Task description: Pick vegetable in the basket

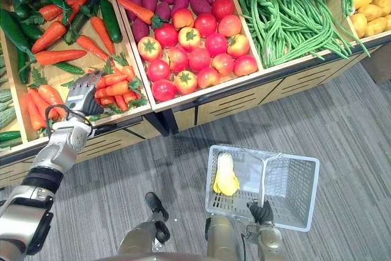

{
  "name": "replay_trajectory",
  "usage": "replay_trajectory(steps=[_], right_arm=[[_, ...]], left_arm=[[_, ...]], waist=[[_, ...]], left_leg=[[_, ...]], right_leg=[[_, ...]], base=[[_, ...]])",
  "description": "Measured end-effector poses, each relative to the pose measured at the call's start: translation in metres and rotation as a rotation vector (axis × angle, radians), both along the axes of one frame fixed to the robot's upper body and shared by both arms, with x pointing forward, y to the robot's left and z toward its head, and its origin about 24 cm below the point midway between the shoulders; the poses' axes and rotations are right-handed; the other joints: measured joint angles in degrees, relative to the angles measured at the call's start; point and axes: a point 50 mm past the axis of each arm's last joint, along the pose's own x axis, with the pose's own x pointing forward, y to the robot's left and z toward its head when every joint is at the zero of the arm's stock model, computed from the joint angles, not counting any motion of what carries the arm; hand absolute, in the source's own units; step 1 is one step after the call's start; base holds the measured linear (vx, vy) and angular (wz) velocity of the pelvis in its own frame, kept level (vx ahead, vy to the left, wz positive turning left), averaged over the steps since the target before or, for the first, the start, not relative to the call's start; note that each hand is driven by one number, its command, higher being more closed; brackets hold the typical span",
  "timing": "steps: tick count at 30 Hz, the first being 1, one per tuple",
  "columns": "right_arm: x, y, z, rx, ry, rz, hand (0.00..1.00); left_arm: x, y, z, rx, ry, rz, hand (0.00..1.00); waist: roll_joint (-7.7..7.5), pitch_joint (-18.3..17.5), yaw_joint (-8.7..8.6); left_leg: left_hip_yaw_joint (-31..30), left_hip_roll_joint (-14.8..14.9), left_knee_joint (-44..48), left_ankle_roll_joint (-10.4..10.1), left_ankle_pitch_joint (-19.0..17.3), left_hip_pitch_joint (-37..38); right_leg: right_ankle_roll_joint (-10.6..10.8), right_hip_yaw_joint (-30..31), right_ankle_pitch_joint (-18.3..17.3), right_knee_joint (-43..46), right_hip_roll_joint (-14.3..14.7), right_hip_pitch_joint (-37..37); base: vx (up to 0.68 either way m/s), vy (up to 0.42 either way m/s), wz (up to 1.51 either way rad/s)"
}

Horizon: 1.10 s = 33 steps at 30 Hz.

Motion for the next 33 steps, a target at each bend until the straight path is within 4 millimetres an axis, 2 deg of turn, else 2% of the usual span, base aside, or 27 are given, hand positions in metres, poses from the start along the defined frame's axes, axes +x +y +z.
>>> replay_trajectory(steps=[7, 8, 15, 19, 33], right_arm=[[0.006, 0.005, 0.002, 0.001, -0.015, 0.028, 1.00], [0.006, 0.006, 0.002, 0.001, -0.018, 0.030, 1.00], [0.012, 0.007, 0.004, 0.008, -0.038, 0.034, 1.00], [0.014, 0.008, 0.006, 0.008, -0.047, 0.037, 1.00], [0.016, 0.009, 0.007, 0.005, -0.054, 0.051, 1.00]], left_arm=[[0.007, 0.002, 0.011, -0.007, -0.034, 0.025, 0.00], [0.007, 0.003, 0.010, -0.008, -0.028, 0.030, 1.00], [0.006, 0.010, -0.003, -0.024, 0.024, 0.066, 1.00], [0.007, 0.013, -0.002, -0.039, 0.021, 0.084, 1.00], [0.012, 0.008, -0.001, -0.088, 0.012, 0.088, 1.00]], waist=[[-0.63, 0.4, -0.05], [-0.71, 0.4, -0.15], [-1.22, 0.8, -0.98], [-1.52, 1.1, -1.09], [-1.50, 1.6, -1.41]], left_leg=[[0.1, 0.7, 0.0, 0.0, 0.5, -1.5], [0.1, 0.7, 0.0, 0.0, 0.6, -1.5], [0.7, 1.2, 0.0, -0.4, 0.4, -2.6], [1.7, 1.5, 0.0, -0.4, 0.4, -2.6], [1.6, 1.9, 0.0, -0.3, 1.0, -2.6]], right_leg=[[-0.1, 0.4, 1.8, -1.2, 0.7, -1.2], [-0.1, 0.4, 1.8, -1.2, 0.7, -1.3], [-0.4, 1.1, 2.7, -1.6, 1.3, -2.6], [-0.4, 2.0, 4.2, -3.1, 1.8, -2.6], [-0.4, 1.9, 4.2, -3.2, 2.1, -2.6]], base=[[0.01, -0.005, -0.03], [0.00, 0.000, 0.00], [0.00, -0.006, -0.05], [0.01, -0.006, -0.14], [0.00, -0.001, 0.00]])
